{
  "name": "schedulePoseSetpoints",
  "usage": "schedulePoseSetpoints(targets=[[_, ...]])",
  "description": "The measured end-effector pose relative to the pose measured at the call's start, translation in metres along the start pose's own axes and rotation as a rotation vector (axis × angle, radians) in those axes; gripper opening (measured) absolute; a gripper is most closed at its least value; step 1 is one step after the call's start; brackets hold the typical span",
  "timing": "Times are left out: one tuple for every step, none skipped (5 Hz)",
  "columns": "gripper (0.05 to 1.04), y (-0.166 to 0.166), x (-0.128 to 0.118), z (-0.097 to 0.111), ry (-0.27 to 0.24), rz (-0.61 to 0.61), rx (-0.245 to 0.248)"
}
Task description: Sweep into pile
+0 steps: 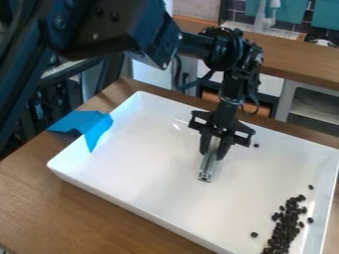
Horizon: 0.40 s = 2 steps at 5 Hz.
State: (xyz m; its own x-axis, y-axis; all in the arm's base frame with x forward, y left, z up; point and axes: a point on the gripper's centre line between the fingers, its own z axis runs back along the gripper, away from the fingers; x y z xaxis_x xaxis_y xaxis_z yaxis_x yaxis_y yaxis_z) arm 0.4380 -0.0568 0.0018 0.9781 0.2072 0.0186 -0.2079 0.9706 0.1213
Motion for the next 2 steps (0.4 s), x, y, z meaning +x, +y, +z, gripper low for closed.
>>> schedulePoseSetpoints(targets=[[0.351, -0.0102, 0.0018, 0.0018, -0.014, -0.012, -0.005], [0.351, -0.0156, 0.0030, 0.0014, -0.005, -0.020, -0.003]])
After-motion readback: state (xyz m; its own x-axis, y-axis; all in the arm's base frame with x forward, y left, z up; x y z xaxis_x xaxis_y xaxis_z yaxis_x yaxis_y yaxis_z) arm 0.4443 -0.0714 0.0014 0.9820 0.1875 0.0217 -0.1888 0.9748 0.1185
